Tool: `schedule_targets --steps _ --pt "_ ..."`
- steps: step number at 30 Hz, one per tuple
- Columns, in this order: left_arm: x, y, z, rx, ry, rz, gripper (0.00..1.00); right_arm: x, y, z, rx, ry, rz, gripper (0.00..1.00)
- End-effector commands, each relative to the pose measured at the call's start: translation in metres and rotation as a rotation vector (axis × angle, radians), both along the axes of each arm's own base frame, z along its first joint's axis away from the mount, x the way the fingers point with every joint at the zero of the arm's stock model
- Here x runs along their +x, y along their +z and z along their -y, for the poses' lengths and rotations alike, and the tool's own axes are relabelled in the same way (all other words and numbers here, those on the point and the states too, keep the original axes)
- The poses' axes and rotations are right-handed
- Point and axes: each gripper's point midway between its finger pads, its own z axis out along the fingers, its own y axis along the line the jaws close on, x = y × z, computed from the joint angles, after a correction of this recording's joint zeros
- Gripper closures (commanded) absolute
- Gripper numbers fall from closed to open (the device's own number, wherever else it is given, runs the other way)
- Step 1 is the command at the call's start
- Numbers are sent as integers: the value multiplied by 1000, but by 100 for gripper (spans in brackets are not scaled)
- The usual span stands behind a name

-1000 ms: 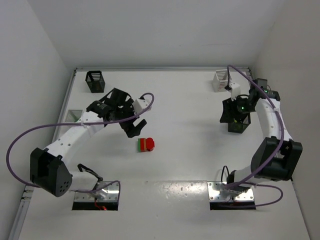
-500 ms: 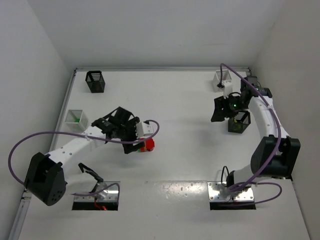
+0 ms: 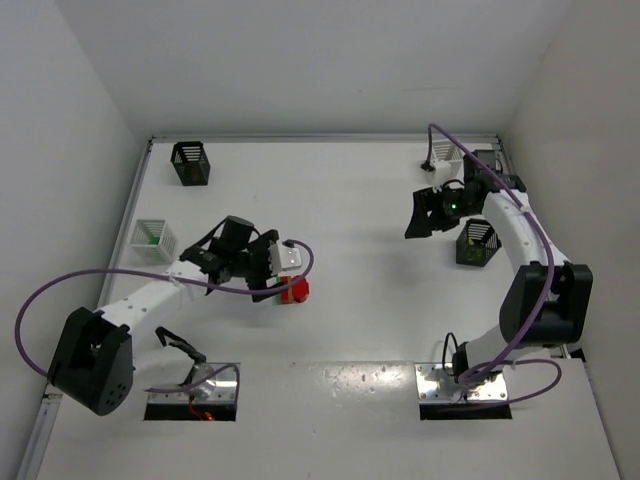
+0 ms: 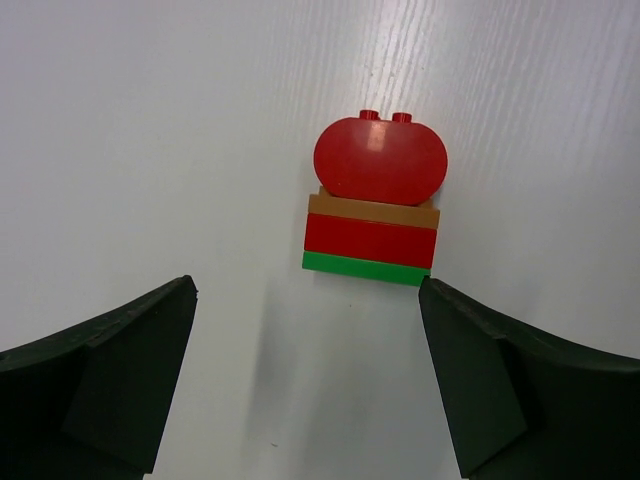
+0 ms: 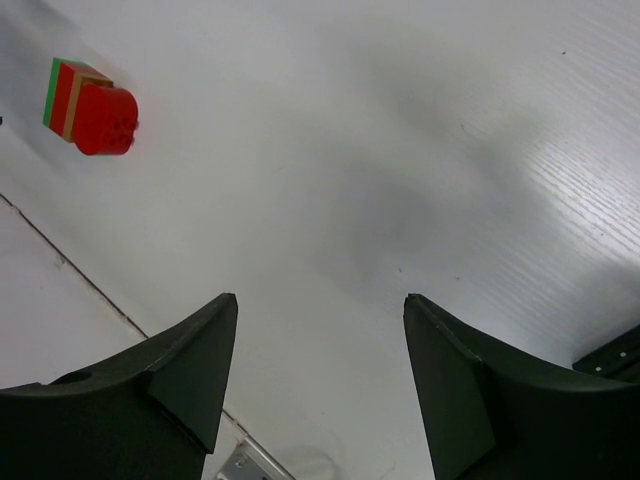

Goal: Sort the legos into containers by color

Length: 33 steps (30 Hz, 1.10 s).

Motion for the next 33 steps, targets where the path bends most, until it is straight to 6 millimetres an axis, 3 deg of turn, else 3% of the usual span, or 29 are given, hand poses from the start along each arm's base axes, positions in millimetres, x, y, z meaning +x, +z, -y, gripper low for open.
schedule_targets --steps 1,5,29,33 --pt "6 1 10 -51 -22 15 0 9 3 -12 42 -3 28 32" --pt "7 0 16 -65 -50 -5 0 7 -4 -14 33 1 9 20" --pt "8 -49 22 23 -115 -169 0 11 -20 -18 23 15 -40 16" --pt "6 -49 24 26 -131 -163 0 11 -20 -18 23 15 -40 16"
